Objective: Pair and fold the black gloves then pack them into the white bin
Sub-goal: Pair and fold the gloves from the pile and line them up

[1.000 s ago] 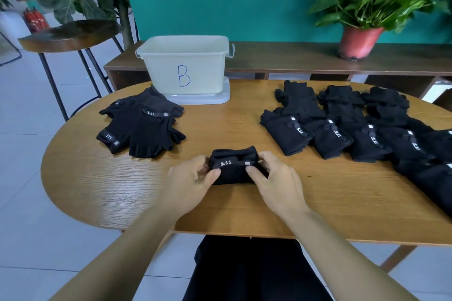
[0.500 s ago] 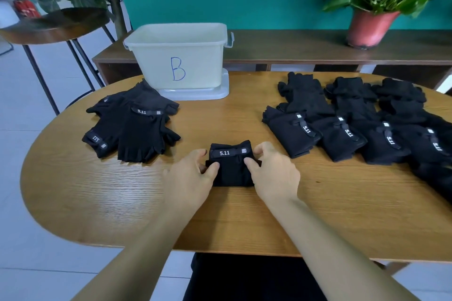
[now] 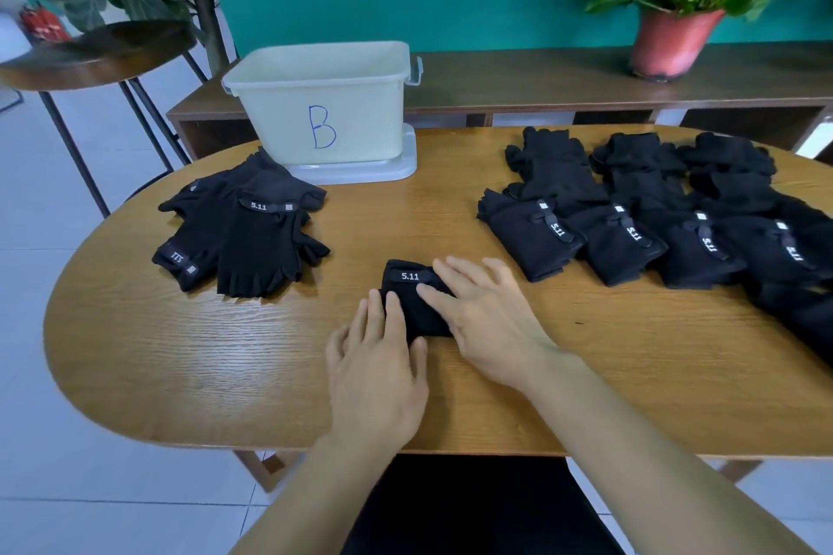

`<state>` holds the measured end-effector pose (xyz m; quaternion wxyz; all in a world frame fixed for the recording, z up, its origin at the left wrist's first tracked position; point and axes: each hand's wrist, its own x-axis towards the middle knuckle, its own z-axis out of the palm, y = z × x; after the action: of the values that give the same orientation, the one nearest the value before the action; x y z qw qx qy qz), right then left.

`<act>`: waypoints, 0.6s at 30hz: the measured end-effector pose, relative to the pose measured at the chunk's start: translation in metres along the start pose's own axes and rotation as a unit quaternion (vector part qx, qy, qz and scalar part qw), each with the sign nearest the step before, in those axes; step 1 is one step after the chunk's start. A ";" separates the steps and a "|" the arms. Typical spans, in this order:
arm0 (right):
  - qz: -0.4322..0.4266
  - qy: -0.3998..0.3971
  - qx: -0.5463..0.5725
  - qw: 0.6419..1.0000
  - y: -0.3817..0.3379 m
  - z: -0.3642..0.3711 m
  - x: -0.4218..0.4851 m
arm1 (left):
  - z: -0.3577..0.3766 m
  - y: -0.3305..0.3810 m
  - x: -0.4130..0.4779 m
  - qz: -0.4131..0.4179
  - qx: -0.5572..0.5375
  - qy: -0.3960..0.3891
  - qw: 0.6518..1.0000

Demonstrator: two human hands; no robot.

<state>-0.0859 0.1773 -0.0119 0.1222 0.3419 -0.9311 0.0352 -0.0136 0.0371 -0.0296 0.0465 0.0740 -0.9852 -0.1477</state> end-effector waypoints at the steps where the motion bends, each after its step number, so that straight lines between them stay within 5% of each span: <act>1: 0.015 -0.036 0.003 0.999 0.000 0.002 -0.002 | 0.002 0.001 -0.002 -0.007 0.005 -0.022 1.000; 10: 0.120 0.028 -0.030 0.992 -0.003 0.009 -0.061 | 0.017 0.025 -0.023 0.076 0.045 0.003 0.996; 18: 0.250 0.040 -0.078 0.964 0.039 -0.002 -0.133 | 0.036 0.099 -0.021 0.192 0.035 -0.051 0.979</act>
<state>-0.0126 0.2908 -0.0427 0.1726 0.0865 -0.9812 0.0058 -0.0100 0.1445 -0.0356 0.0206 -0.1223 -0.9867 -0.1050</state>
